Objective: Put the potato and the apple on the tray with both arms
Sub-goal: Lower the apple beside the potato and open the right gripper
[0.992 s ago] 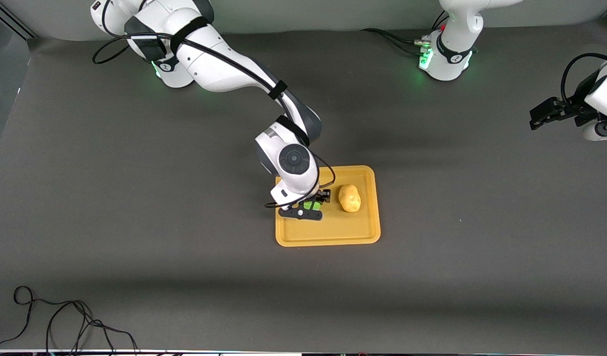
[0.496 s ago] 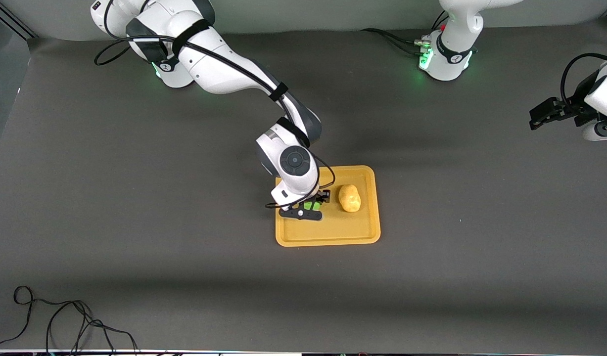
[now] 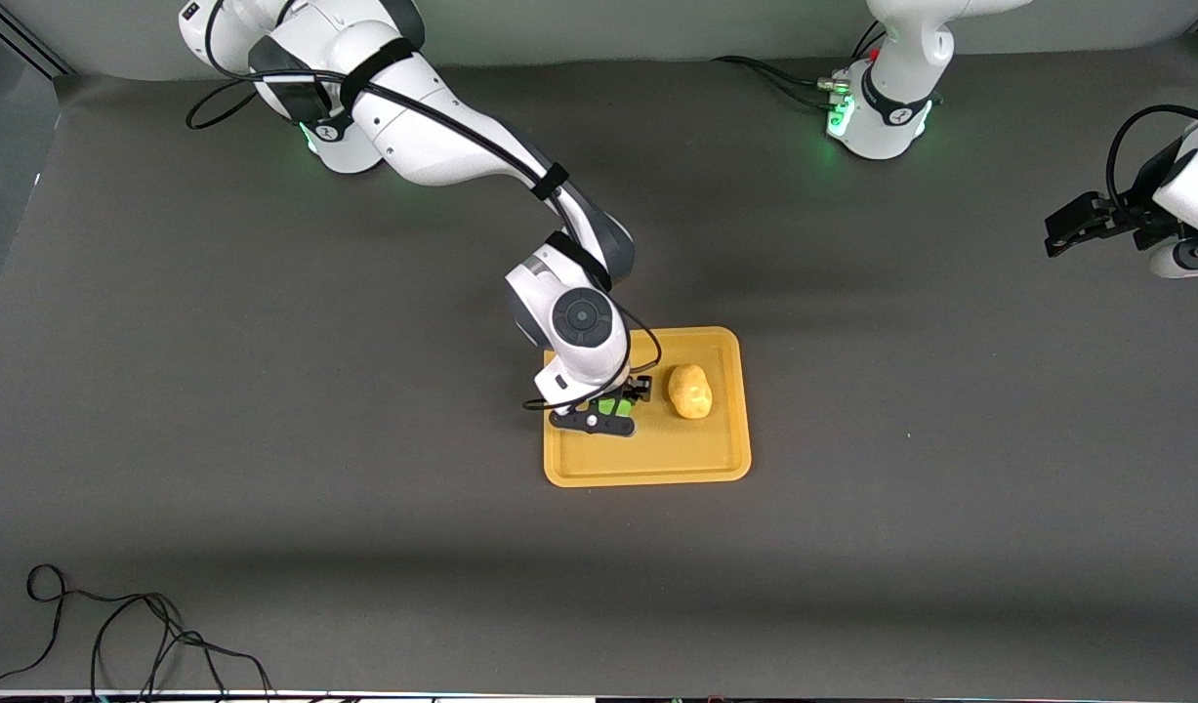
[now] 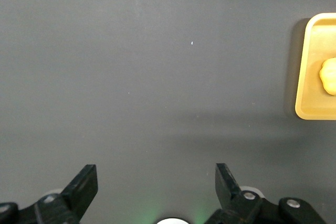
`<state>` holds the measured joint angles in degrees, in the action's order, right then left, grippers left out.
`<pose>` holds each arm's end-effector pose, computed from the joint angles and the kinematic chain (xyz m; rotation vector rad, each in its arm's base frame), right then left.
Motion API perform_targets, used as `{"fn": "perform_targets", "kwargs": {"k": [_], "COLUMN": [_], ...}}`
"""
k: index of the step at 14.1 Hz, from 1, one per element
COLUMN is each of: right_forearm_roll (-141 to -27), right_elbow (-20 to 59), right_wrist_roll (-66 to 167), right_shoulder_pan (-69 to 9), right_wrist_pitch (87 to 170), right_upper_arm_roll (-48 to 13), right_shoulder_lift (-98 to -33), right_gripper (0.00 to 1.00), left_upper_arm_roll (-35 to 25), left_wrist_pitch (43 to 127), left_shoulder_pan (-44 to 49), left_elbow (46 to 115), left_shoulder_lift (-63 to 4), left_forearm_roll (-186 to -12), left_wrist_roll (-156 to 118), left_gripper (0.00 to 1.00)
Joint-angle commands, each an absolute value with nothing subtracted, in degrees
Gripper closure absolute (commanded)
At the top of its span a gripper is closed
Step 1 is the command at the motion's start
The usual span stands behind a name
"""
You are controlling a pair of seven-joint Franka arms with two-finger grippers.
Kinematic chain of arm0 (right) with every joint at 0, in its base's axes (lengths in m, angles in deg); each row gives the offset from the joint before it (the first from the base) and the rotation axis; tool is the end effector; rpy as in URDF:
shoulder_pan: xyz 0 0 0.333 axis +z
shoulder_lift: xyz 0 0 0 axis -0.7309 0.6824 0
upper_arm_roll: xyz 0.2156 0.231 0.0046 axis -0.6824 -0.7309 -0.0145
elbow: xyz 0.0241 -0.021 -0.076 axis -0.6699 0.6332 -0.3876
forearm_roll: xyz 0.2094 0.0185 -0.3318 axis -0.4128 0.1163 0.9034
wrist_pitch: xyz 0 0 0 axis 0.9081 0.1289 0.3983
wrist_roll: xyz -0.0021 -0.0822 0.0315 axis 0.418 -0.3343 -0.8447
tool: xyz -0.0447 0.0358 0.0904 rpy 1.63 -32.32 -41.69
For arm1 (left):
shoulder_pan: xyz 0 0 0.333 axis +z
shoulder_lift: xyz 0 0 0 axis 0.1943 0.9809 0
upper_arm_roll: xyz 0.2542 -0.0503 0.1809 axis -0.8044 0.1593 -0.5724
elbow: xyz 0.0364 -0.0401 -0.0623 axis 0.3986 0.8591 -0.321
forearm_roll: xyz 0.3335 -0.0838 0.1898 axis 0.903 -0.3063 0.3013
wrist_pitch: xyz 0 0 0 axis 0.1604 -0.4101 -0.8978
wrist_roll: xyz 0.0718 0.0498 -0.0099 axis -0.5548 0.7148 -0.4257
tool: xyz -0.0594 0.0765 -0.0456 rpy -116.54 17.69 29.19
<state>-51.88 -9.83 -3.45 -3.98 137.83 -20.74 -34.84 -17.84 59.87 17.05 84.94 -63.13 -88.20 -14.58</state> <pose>0.5668 0.5054 0.1992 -3.0893 0.2677 0.0252 0.5087 0.0062 0.5900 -3.0945 -0.0736 0.0994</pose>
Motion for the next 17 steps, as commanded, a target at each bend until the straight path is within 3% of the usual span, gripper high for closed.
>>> {"fn": "perform_targets", "kwargs": {"k": [1,3,11,17], "right_forearm_roll": [-51.1,-51.0,-51.1,-51.8], "right_elbow": [-10.2,-10.2,-10.3,-7.4], "right_wrist_roll": [-5.4,-5.4,-4.9,-4.4], "right_shoulder_pan": [-3.2,-3.2,-4.0,-7.4], "right_wrist_pitch": [138.3,138.3,137.8,131.6], "right_upper_arm_roll": [-20.0,-20.0,-19.9,-19.8], "right_shoulder_lift": [-34.8,-34.8,-37.0,-48.8], "right_gripper": [0.18,0.00,0.00,0.00], "left_upper_arm_roll": [-18.0,-18.0,-17.9,-17.9], "left_wrist_pitch": [60.2,60.7,60.8,60.7], "left_shoulder_pan": [16.7,16.7,16.7,16.7], "left_elbow": [85.6,85.8,86.2,86.2], "left_shoulder_lift": [-64.0,-63.9,-64.3,-64.4], "left_forearm_roll": [-88.6,-88.6,-88.6,-88.6], "left_wrist_roll": [-14.7,-14.7,-14.7,-14.7], "left_gripper": [0.00,0.00,0.00,0.00]}}
